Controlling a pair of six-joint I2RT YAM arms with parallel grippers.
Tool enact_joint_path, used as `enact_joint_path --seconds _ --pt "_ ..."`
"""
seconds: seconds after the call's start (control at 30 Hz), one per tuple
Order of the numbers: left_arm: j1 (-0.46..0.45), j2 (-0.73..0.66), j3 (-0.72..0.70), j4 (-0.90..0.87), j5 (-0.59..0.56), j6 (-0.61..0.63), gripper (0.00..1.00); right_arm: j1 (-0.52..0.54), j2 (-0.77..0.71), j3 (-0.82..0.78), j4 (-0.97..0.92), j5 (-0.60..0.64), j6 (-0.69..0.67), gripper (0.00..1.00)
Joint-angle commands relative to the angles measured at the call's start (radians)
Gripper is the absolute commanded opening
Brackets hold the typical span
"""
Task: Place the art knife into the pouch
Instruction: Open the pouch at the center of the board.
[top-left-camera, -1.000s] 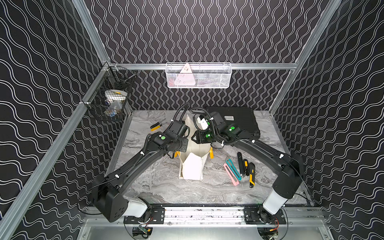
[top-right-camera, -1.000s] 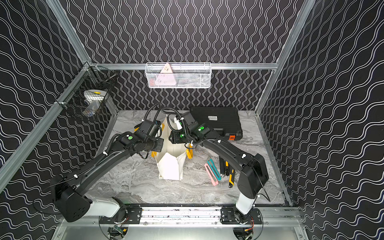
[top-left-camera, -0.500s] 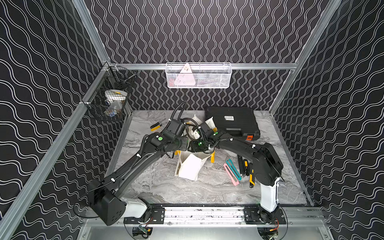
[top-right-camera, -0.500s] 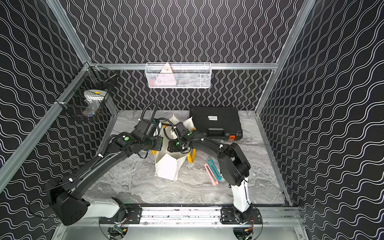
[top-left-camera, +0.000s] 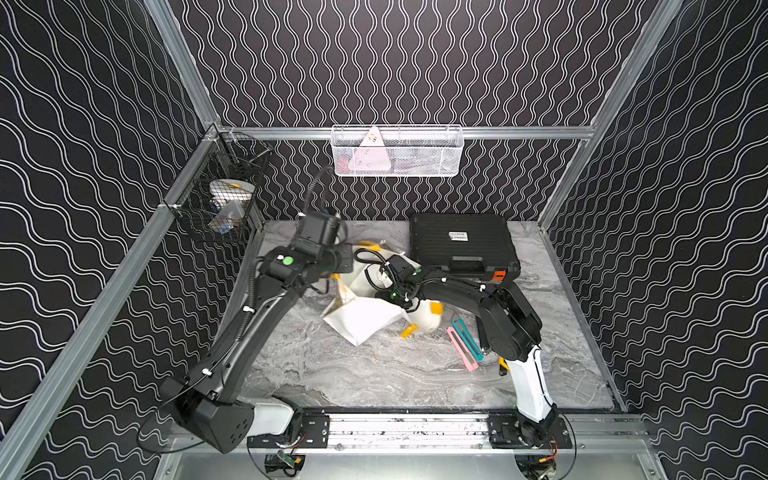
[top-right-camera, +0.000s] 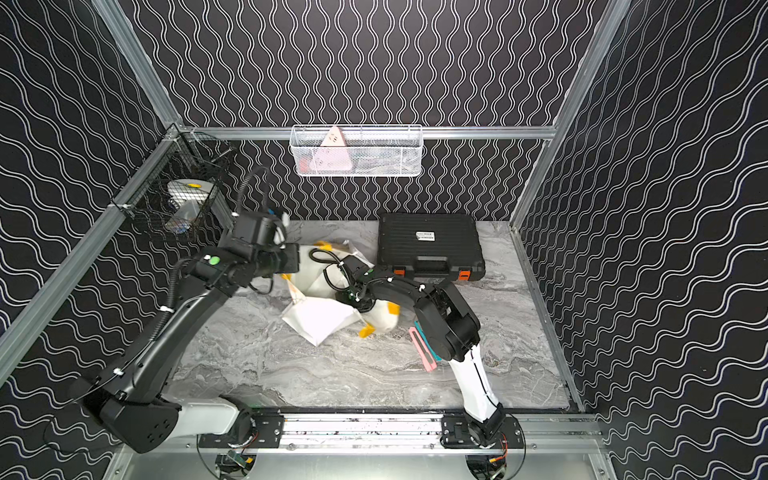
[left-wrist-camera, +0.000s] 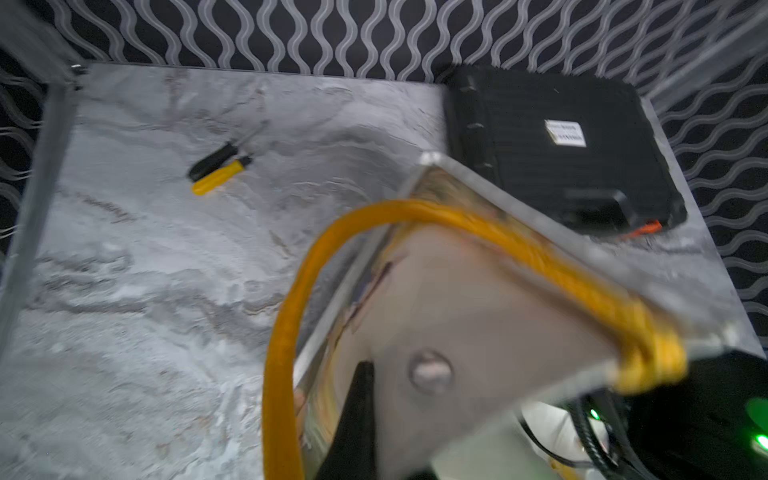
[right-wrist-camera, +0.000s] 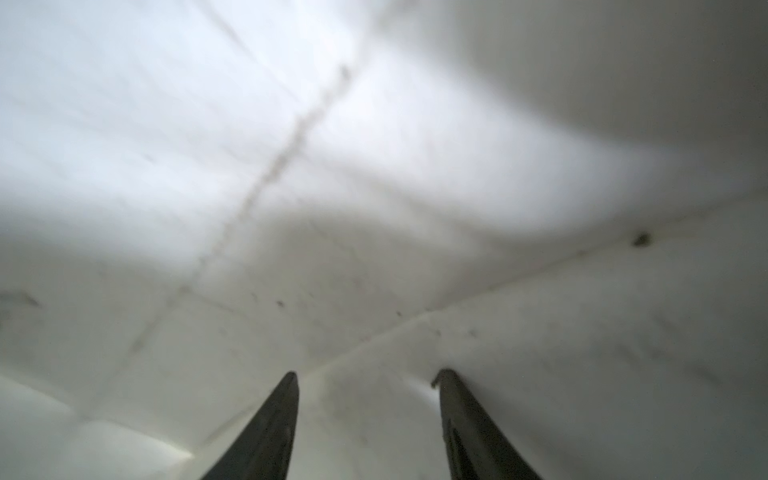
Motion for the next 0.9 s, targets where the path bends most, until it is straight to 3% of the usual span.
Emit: enact_joint_path --seconds 0.0,0.23,0.4,0.63,0.87 --pt "0.105 -0.039 0.054 0.005 -0.026 0.049 0.00 -0.009 0.022 0.016 -0.236 0.185 -0.031 0.56" --pt "0.203 -0.006 0.078 -0.018 0.062 0.083 0.00 -0.041 0.017 -0.012 -0.295 0.180 -0.079 0.56" --pt "0.203 -0.019 -0.087 0.072 0.152 0.043 0.00 -0.038 -0.019 -0.005 -0.304 0.132 -0.112 0.57" --pt "0.158 -0.079 -0.329 0.205 0.224 -0.045 0.00 -0.009 -0.092 0.011 -0.319 0.037 -0.205 0.61" --pt "0.093 -0.061 -0.397 0.307 0.255 -0.129 0.00 0.057 -0.079 0.127 -0.351 0.012 -0.231 0.62"
